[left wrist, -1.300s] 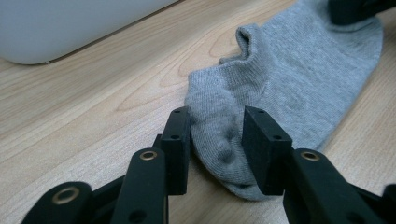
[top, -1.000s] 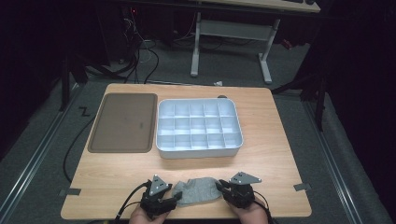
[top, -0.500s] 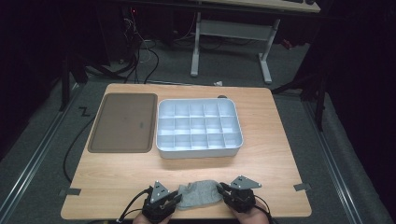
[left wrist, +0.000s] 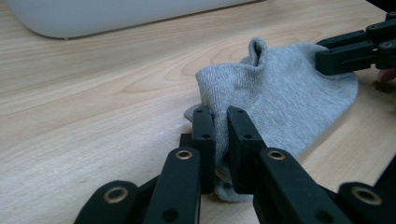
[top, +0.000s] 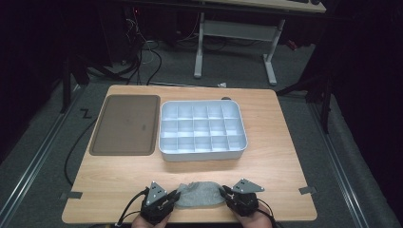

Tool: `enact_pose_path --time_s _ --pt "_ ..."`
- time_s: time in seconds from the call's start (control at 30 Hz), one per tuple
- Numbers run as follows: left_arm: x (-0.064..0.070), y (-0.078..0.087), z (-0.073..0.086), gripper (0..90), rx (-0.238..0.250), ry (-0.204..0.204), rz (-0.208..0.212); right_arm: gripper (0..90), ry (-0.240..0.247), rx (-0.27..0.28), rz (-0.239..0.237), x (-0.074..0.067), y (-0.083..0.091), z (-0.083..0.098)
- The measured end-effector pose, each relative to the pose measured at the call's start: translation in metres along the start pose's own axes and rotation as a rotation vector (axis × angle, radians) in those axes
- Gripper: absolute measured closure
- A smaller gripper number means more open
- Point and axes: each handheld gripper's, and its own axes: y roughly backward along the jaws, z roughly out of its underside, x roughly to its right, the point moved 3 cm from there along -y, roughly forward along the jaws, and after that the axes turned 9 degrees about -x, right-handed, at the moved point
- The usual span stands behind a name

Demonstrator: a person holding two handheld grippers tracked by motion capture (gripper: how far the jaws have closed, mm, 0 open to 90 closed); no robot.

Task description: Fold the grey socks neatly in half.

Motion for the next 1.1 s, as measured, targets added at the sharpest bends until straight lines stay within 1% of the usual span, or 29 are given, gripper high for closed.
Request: enact_pose_path --time_s 0.03,0.07,0.1,0.2,0.27,0.3,0.33,0.37,0.4,0.43,0.47,0.5,0.53,0.57,0.6,0.63,0.67,0.7,0.73,0.77,0.8,0.83,0.9,0.97,1.07,1.1 --pt "-0.003 0.000 -0.002 83.1 0.007 0.012 -0.004 78.6 0.000 -0.001 -0.003 -0.001 -0.002 -0.002" --pt "-0.003 0.000 -0.002 83.1 0.007 0.012 -0.004 78.6 0.000 -0.001 -0.003 -0.001 -0.002 -0.002" --pt "-0.007 0.001 -0.003 83.1 0.006 0.023 -0.001 78.4 0.001 -0.001 -0.006 -0.002 -0.003 -0.004" --pt "-0.009 0.000 -0.004 83.1 0.002 0.026 0.002 77.9 0.000 -0.002 -0.010 -0.003 -0.005 -0.005" --pt "-0.010 0.000 -0.004 83.0 -0.001 0.031 0.012 76.1 -0.006 0.001 -0.009 -0.003 -0.007 -0.007" --pt "-0.009 0.001 -0.004 83.0 -0.002 0.031 0.015 70.6 -0.013 0.001 -0.004 -0.002 -0.007 -0.009" --pt "-0.009 0.001 -0.004 83.0 -0.002 0.031 0.015 70.6 -0.013 0.001 -0.004 -0.002 -0.007 -0.009" --pt "-0.009 0.001 -0.004 83.0 -0.004 0.027 0.016 67.4 -0.016 0.007 0.002 -0.003 -0.007 -0.010" --pt "-0.008 0.000 -0.004 82.9 -0.004 0.024 0.017 61.4 -0.013 0.029 0.011 -0.005 -0.003 -0.013" --pt "-0.008 0.000 -0.005 82.9 -0.006 0.023 0.018 59.7 -0.009 0.062 0.012 -0.008 0.001 -0.016" --pt "-0.008 0.000 -0.005 82.9 -0.004 0.025 0.019 60.0 -0.003 0.077 0.011 -0.011 0.004 -0.019" --pt "-0.008 0.000 -0.005 82.8 -0.004 0.026 0.018 62.3 0.013 0.093 -0.013 -0.019 0.007 -0.024" --pt "-0.008 0.000 -0.005 82.8 -0.005 0.027 0.021 62.3 0.013 0.093 -0.013 -0.019 0.007 -0.024" --pt "-0.008 -0.001 -0.005 82.8 -0.005 0.028 0.024 67.3 0.042 0.102 -0.052 -0.031 0.007 -0.031" --pt "-0.008 0.000 -0.006 82.8 -0.006 0.028 0.026 70.6 0.059 0.091 -0.073 -0.038 0.004 -0.035" --pt "-0.008 0.000 -0.006 82.8 -0.006 0.029 0.027 74.2 0.082 0.068 -0.074 -0.045 -0.001 -0.037" --pt "-0.008 0.000 -0.006 82.7 -0.006 0.029 0.027 74.2 0.082 0.068 -0.074 -0.045 -0.001 -0.037" --pt "-0.009 0.001 -0.006 82.7 -0.006 0.029 0.029 80.8 0.103 0.022 -0.086 -0.053 -0.012 -0.040" --pt "-0.009 0.001 -0.006 82.7 -0.005 0.029 0.029 80.8 0.103 0.022 -0.086 -0.053 -0.012 -0.040" --pt "-0.010 0.003 -0.006 82.6 -0.004 0.032 0.034 83.3 0.110 -0.007 -0.104 -0.058 -0.023 -0.042" --pt "-0.010 0.003 -0.006 82.5 -0.004 0.032 0.034 84.4 0.118 -0.019 -0.101 -0.059 -0.025 -0.042" --pt "-0.011 0.004 -0.006 82.5 -0.001 0.036 0.037 84.4 0.118 -0.019 -0.101 -0.059 -0.025 -0.042" --pt "-0.012 0.008 -0.006 82.4 0.005 0.043 0.044 85.4 0.120 -0.048 -0.108 -0.062 -0.033 -0.043" --pt "-0.015 0.012 -0.005 82.0 0.011 0.044 0.049 85.6 0.127 -0.040 -0.110 -0.065 -0.036 -0.044" --pt "-0.016 0.013 -0.004 82.3 0.009 0.046 0.052 84.7 0.129 -0.038 -0.119 -0.066 -0.038 -0.045" --pt "-0.017 0.014 -0.004 82.3 0.009 0.045 0.049 80.4 0.128 -0.034 -0.133 -0.066 -0.036 -0.046"
